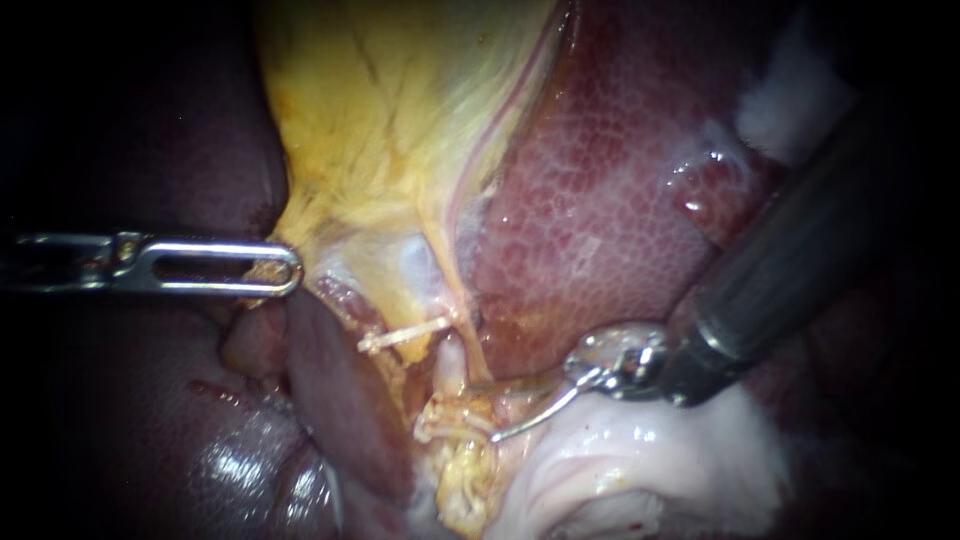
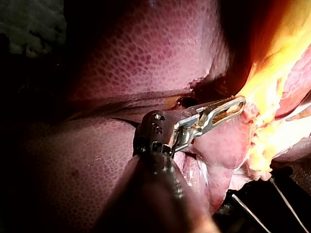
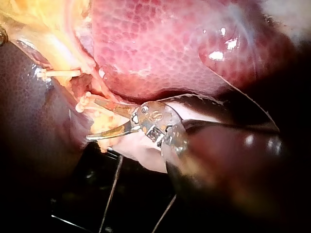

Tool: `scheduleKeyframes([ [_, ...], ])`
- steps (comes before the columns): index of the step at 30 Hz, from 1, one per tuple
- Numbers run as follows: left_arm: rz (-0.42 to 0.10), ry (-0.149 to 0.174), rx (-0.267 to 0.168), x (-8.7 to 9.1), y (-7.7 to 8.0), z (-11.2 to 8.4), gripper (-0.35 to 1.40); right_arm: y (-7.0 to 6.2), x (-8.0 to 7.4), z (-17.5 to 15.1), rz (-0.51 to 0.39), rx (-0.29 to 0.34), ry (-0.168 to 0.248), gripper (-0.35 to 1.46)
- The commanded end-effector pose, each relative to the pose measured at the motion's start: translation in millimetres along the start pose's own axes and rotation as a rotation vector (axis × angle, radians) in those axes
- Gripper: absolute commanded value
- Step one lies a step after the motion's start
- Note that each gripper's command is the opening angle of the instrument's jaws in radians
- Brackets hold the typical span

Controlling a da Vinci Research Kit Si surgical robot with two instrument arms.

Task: Go back from the cut left tube

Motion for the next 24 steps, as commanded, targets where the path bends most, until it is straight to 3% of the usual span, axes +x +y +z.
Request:
scheduleKeyframes([
  [1,0.0,0.0,-0.001,0.1,0.0,0.1,-0.35,0.0,0.7,-0.9,-0.016,-0.027,0.008,1.43],
  [5,0.002,0.0,-0.005,0.3,0.3,0.4,-0.35,-0.1,3.8,-4.8,-0.079,-0.103,0.029,1.43],
  [11,0.005,-0.003,-0.008,0.8,0.4,0.9,-0.35,-1.0,6.0,-7.4,-0.11,-0.163,0.036,1.43],
  [15,0.008,-0.01,-0.015,1.4,0.5,2.2,-0.35,-1.4,6.5,-7.4,-0.115,-0.166,0.036,1.43],
  [24,0.022,-0.01,-0.011,3.3,1.6,7.9,-0.35,-1.4,6.4,-7.3,-0.115,-0.164,0.035,1.43],
])
